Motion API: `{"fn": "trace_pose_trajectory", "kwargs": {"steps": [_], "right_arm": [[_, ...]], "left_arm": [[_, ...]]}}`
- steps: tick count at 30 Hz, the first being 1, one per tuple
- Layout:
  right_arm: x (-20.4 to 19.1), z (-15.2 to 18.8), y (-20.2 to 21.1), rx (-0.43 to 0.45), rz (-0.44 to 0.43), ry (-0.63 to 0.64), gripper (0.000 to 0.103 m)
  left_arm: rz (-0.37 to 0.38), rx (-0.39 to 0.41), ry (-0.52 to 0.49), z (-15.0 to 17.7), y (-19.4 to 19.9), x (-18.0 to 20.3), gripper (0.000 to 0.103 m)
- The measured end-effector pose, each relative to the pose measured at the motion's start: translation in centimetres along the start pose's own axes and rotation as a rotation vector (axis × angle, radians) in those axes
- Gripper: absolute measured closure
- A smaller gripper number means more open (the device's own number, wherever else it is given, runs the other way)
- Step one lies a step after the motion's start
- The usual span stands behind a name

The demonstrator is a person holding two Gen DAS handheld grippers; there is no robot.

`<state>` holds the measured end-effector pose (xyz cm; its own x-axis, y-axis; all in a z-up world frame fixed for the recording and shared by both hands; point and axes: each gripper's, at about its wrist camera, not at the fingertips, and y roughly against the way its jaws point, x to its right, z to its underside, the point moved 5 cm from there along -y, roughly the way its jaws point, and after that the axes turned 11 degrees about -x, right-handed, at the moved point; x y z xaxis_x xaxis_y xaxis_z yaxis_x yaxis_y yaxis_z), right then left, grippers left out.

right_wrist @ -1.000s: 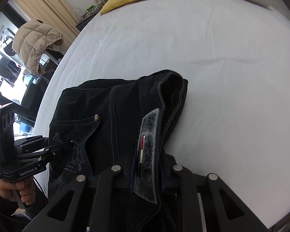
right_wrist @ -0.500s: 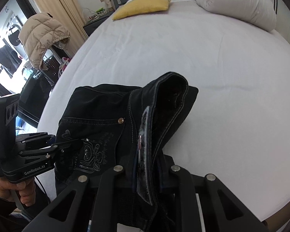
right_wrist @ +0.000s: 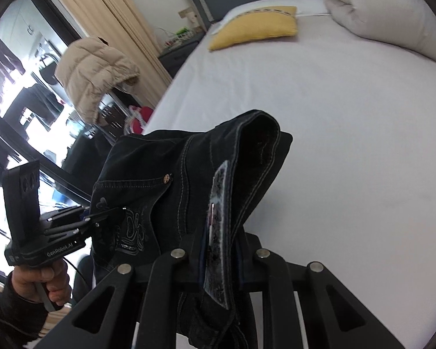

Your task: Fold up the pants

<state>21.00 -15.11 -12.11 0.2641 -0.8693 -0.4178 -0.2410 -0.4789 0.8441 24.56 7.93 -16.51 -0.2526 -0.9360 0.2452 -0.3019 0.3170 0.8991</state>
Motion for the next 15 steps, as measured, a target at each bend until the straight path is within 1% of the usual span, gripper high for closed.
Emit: {"fn": "trace_pose_trajectory", "kwargs": {"steps": [3,6,8,11,15], "right_arm": [[-0.2,-3.6,-1.9,0.005,-0.067,-0.022,0.086],[0.0,-6.2,-4.2,-0.012,-0.113,-0.05,0.086],[0.7,-7.7,-6.4,-0.028,-0.137,-0.079,0.086],[2.0,-8.9,-9.3,-0.059,-0.157,-0.117,0.086],[5.1,-8.9,-13.7,-0.118,-0.137,-0.192,0.086]], "left_arm": [[-0.014,0.007,0.001,-2.2,0.3,-3.0,0.087],[-0.021,0.007,-0.002,-4.2,-0.2,-5.9,0.087],[-0.018,0.002,-0.001,-5.5,-1.0,-7.7,0.087],[-0.018,-0.024,0.006,-6.8,-3.1,-9.7,0.087],[-0.014,-0.09,0.019,-7.7,-8.4,-11.5,0.086]]}}
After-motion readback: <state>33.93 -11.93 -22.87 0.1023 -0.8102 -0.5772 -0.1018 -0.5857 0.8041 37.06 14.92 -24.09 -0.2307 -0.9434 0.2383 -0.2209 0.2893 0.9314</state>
